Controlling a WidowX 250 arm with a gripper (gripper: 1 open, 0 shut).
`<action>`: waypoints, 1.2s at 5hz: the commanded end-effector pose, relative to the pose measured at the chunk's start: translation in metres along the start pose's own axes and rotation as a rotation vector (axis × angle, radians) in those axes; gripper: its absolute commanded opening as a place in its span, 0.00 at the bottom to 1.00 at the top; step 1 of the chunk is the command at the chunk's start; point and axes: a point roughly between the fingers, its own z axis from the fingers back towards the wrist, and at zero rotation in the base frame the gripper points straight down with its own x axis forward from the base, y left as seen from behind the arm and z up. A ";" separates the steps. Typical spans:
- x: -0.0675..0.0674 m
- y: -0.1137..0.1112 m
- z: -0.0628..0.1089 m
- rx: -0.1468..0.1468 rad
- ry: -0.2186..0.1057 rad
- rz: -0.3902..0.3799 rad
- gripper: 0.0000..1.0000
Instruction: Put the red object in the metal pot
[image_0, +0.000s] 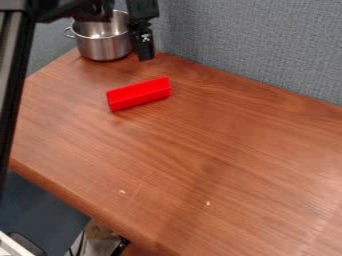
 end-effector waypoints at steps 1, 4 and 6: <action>0.016 -0.005 0.030 0.066 -0.018 0.014 1.00; 0.016 0.000 0.016 0.061 -0.009 -0.064 1.00; -0.001 0.010 0.009 0.084 0.006 -0.110 1.00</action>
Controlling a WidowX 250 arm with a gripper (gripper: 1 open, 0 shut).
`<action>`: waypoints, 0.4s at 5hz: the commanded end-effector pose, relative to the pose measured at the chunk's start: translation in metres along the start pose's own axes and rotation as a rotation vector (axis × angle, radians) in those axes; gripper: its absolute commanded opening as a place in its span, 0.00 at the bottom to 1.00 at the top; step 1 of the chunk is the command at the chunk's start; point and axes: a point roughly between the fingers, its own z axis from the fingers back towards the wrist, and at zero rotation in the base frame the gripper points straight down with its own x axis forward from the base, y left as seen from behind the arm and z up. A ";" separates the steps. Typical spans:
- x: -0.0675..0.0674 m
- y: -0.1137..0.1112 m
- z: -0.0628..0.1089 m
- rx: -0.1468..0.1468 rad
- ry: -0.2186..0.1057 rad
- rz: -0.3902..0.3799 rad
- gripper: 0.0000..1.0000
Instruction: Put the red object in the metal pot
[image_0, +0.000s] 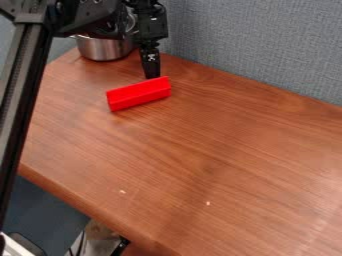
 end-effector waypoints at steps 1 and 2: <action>-0.018 0.002 0.031 0.051 -0.011 -0.006 1.00; -0.038 0.008 0.024 0.019 -0.042 0.073 1.00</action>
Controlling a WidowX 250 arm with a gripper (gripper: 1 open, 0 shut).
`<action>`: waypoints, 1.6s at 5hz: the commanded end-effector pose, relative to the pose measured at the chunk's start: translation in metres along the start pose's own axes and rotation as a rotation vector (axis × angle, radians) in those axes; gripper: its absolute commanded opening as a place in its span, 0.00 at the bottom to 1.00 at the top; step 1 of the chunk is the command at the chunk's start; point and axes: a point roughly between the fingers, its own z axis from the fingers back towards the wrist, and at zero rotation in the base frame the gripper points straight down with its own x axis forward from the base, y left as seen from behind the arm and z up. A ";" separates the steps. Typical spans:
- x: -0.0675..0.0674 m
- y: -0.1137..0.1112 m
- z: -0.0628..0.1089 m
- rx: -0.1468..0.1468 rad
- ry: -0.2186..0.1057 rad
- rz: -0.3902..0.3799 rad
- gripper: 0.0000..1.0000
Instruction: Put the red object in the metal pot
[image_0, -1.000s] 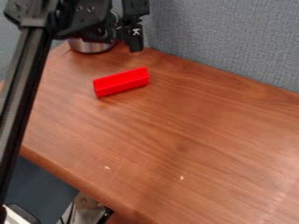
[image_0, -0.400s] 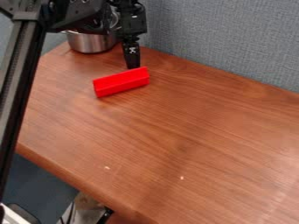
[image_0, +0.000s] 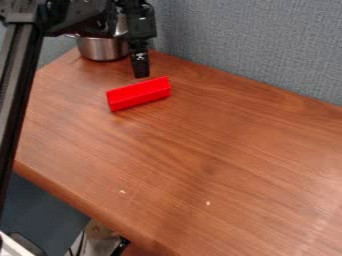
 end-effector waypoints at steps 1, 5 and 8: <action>-0.026 0.008 0.013 0.017 -0.055 0.103 1.00; -0.021 -0.015 0.008 -0.041 -0.009 0.088 1.00; -0.006 -0.046 -0.018 -0.096 0.071 0.041 1.00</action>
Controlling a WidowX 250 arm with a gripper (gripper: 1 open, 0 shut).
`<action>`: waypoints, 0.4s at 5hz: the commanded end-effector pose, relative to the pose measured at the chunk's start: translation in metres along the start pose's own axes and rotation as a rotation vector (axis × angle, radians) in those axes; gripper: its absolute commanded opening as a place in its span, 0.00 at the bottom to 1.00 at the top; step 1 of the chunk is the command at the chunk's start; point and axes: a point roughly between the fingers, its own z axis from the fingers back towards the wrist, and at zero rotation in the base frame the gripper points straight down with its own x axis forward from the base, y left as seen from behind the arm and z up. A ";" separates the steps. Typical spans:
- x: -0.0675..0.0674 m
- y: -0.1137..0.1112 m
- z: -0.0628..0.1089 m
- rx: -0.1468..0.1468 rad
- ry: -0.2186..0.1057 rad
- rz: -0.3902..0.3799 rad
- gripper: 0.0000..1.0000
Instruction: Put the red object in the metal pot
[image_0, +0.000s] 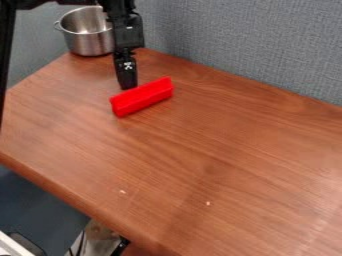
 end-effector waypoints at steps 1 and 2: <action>0.008 -0.015 -0.016 -0.028 0.025 0.015 1.00; 0.004 -0.016 -0.021 -0.021 0.061 -0.055 1.00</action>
